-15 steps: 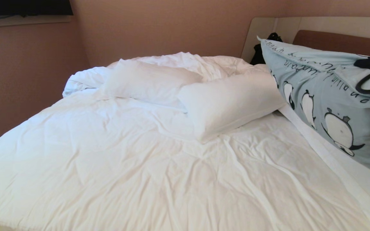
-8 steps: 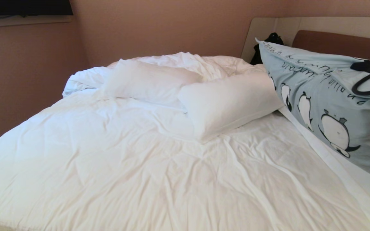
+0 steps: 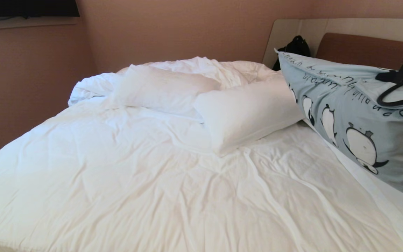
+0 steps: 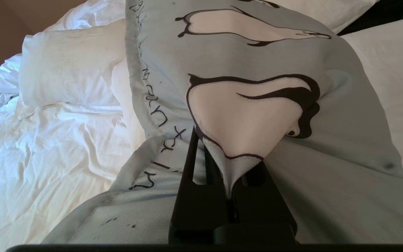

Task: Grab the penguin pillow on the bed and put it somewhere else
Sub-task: Move to the foot of the bed

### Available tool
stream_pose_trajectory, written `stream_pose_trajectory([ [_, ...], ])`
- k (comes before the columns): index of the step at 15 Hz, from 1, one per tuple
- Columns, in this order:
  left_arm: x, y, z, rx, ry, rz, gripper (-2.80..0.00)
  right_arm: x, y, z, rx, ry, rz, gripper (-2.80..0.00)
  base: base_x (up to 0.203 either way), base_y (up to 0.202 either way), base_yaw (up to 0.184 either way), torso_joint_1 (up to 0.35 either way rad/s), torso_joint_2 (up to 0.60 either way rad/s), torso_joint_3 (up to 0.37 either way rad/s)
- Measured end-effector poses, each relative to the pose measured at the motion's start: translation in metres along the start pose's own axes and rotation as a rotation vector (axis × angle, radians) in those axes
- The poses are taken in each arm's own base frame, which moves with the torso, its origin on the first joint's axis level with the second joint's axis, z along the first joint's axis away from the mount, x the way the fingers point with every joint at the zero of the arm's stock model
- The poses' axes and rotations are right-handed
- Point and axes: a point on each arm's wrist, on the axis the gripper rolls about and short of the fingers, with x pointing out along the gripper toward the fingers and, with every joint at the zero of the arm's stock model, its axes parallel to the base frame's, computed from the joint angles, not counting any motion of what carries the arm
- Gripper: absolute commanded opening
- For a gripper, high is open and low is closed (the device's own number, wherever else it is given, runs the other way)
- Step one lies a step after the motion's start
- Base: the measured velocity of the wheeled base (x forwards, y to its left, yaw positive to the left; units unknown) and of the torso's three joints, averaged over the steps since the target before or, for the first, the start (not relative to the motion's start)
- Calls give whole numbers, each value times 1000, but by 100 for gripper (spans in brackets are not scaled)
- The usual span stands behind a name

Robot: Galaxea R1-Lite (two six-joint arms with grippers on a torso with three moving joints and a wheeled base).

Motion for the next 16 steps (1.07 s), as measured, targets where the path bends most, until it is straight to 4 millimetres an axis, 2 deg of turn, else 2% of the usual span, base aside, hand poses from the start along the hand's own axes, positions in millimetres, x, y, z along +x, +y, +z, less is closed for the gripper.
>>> stream_pose_trajectory([
  [9, 0, 0, 0, 0, 0, 0, -280, 1, 0, -1, 3, 5, 0, -280, 1, 5, 1, 0, 0, 0],
  [16, 0, 0, 0, -2, 0, 1, -280, 1, 0, -2, 4, 7, 1, -280, 1, 176, 1, 2, 2, 1],
])
